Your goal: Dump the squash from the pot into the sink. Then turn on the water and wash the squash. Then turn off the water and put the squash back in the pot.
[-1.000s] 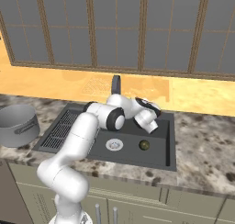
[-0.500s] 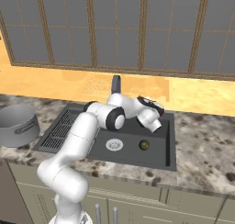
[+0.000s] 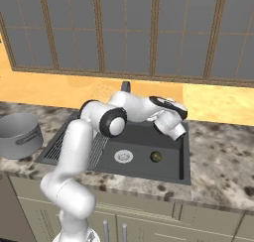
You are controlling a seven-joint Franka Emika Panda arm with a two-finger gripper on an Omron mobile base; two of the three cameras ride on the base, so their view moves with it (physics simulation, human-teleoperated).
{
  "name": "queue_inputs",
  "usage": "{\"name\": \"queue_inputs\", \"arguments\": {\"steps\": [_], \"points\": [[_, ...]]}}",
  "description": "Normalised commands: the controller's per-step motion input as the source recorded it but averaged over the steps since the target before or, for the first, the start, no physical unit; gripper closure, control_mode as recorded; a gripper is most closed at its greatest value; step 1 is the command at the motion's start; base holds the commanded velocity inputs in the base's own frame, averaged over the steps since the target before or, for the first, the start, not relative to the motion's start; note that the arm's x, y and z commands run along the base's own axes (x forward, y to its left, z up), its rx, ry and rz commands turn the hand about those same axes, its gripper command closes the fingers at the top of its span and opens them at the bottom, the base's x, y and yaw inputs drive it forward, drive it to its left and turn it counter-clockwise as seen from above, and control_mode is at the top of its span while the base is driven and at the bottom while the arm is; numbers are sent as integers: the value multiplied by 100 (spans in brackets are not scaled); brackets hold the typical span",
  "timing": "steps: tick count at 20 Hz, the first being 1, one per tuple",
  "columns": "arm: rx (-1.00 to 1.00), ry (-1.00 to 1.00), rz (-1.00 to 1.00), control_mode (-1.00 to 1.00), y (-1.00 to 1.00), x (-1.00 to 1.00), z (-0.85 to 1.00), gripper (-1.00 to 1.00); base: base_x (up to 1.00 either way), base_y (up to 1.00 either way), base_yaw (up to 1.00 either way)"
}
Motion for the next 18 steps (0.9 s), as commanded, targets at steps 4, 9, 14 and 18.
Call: {"name": "queue_inputs", "arguments": {"steps": [4, 9, 14, 18], "points": [[0, 18, -9, -100, -29, -75, 100, -100, 0, 0, 0], [0, 33, -13, -100, -34, -66, 100, -100, 0, 0, 0], [0, 54, -16, -100, -35, -52, 100, -100, 0, 0, 0], [0, 59, -13, -100, -18, -52, 92, -100, 0, 0, 0]]}}
